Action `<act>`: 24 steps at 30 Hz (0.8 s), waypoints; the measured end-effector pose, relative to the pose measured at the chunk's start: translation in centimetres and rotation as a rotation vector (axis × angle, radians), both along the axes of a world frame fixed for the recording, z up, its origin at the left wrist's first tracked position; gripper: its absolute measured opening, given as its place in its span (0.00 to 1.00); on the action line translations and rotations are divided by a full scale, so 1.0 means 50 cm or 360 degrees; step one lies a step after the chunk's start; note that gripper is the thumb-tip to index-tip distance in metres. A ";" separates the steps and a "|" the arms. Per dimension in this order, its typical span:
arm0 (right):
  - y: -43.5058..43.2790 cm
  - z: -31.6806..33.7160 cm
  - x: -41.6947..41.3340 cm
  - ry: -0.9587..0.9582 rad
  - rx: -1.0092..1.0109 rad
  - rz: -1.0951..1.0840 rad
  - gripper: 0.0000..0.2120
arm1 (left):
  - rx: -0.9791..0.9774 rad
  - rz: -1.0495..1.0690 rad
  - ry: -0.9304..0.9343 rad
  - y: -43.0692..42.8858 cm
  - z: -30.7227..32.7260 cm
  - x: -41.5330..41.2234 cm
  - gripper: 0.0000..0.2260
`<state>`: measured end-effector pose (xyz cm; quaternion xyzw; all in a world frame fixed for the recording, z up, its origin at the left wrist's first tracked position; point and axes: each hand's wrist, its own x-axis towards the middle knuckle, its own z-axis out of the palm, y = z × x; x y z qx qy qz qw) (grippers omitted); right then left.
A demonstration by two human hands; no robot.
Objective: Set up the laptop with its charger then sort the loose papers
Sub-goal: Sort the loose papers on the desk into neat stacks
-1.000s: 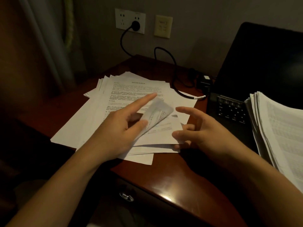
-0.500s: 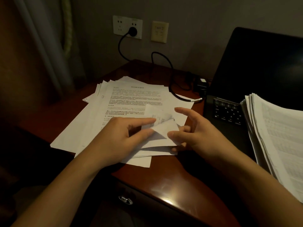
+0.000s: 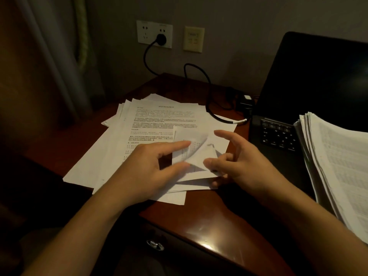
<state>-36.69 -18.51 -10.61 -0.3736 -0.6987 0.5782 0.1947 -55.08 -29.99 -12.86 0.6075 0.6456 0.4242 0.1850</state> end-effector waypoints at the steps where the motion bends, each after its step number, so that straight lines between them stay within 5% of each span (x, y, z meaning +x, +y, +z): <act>1: 0.003 0.004 0.005 0.0010 -0.0071 0.0025 0.39 | 0.0002 0.0003 -0.0045 -0.001 0.003 0.002 0.20; 5: 0.004 0.012 0.009 -0.0001 -0.0098 0.0041 0.39 | 0.0086 0.0056 0.0023 -0.001 0.007 0.007 0.30; 10: -0.008 0.003 -0.006 -0.0045 0.0068 -0.0028 0.40 | 0.0050 -0.0081 0.0037 -0.001 -0.004 -0.003 0.20; 17: 0.003 0.012 0.008 -0.0040 -0.0025 0.0018 0.39 | 0.0138 -0.0034 -0.0045 0.001 -0.009 -0.006 0.19; 21: 0.000 0.015 0.007 -0.0010 0.0009 0.0011 0.38 | 0.0149 -0.0003 -0.0013 -0.004 0.006 0.002 0.31; 24: -0.005 0.006 -0.003 0.0011 0.0112 -0.0047 0.38 | 0.0140 -0.0050 0.0002 -0.004 0.002 -0.001 0.24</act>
